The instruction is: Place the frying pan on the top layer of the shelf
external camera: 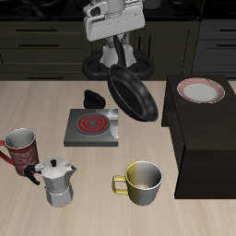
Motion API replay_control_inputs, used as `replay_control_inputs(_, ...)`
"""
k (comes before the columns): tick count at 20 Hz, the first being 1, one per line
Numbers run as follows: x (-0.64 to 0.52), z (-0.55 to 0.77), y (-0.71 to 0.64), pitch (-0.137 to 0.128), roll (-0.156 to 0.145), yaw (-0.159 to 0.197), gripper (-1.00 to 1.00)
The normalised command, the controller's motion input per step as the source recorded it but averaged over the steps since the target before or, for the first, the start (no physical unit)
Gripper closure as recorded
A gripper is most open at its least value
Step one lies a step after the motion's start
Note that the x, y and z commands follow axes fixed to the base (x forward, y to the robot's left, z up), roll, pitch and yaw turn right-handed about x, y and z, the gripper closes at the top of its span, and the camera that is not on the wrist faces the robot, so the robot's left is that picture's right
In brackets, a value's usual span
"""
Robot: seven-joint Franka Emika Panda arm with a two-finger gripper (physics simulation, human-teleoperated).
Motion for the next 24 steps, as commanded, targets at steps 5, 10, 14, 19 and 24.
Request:
replay_control_inputs(5, 0.07, 0.05, -0.13, -0.016, 0.074, 0.043, 1.00)
replay_control_inputs(10, 0.12, -0.04, -0.12, -0.005, 0.029, 0.018, 1.00)
replay_control_inputs(14, 0.07, 0.02, -0.04, -0.013, 0.017, -0.018, 1.00)
replay_control_inputs(19, 0.16, -0.10, 0.11, 0.019, 0.042, -0.031, 1.00)
replay_control_inputs(24, 0.11, -0.15, 0.18, 0.011, 0.048, -0.009, 1.00)
